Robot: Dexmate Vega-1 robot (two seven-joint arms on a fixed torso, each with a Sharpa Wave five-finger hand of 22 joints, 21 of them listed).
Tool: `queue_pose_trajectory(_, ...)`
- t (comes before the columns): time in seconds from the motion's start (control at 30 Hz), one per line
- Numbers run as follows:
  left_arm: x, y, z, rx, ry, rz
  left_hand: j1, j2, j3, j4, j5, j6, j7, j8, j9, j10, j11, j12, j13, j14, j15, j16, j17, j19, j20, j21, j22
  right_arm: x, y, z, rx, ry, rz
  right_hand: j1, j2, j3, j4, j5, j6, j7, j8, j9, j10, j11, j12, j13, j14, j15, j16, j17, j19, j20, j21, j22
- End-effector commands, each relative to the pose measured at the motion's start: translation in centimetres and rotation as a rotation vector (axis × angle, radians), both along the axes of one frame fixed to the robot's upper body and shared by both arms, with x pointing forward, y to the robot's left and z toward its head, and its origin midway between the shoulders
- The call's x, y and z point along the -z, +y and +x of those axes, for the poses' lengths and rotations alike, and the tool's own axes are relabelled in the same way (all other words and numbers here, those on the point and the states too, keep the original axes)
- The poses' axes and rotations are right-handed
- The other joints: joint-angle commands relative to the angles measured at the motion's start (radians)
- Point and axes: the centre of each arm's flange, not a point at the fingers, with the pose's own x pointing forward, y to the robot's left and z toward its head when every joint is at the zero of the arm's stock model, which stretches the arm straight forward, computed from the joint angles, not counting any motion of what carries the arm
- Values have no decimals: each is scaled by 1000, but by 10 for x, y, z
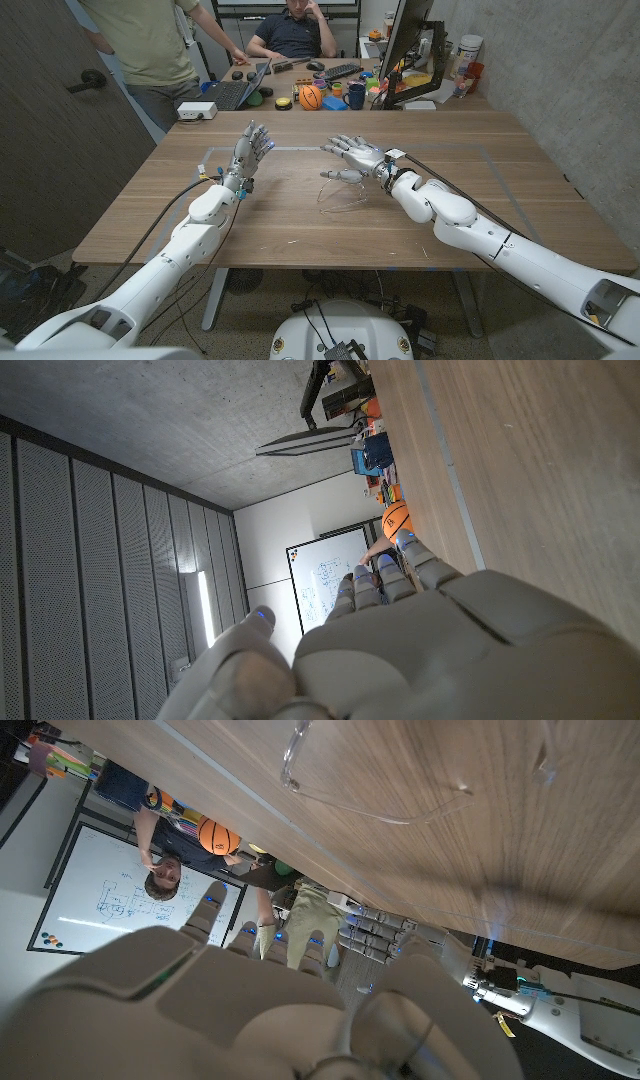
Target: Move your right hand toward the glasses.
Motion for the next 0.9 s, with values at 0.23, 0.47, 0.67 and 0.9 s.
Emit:
queue_pose_trajectory(0.23, -1, 0, 2, 3, 1, 3, -3, 33, -9, 0, 6, -1, -4, 2, 5, 2, -6, 5, 2, -7, 2, 4, 1, 6, -1, -5, 4, 5, -8, 13, 52, 73, -13, 25, 9, -3, -13, 11, 34, -1, 9, 1, 26, -4, 10, -1, 9, -10, 14, -1, -27, 6, -14, 0)
queue_pose_trajectory(0.47, 0, 1, 2, -1, 3, 1, -3, 33, -11, 0, 6, -1, -5, 2, 5, 1, -7, 5, 2, -7, 2, 4, 1, 7, -1, -6, 4, 6, -7, 16, 55, 75, -24, 39, 17, -5, -20, 14, 55, -1, 10, 1, 58, -2, 16, -2, 42, -11, 22, -1, 19, 3, -23, 0)
queue_pose_trajectory(0.67, 1, 2, 2, -4, 5, 0, -3, 33, -13, 0, 7, -1, -5, 2, 5, 1, -7, 5, 2, -6, 2, 4, 1, 8, -1, -7, 4, 7, -5, 20, 63, 90, -37, 74, 36, 2, -36, 21, 87, -2, 12, 1, 86, -7, 16, -2, 81, -17, 27, -3, 88, 1, -33, -1)
queue_pose_trajectory(0.9, 1, 2, 3, -2, 6, 2, -3, 32, -15, 0, 8, -1, -4, 2, 5, 2, -4, 5, 2, -7, 3, 4, 1, 8, -1, -9, 4, 7, -4, 21, 69, 99, -37, 117, 59, 14, -58, 21, 118, -2, 12, 1, 127, -3, 20, -3, 114, -17, 27, -4, 147, 4, -49, -2)
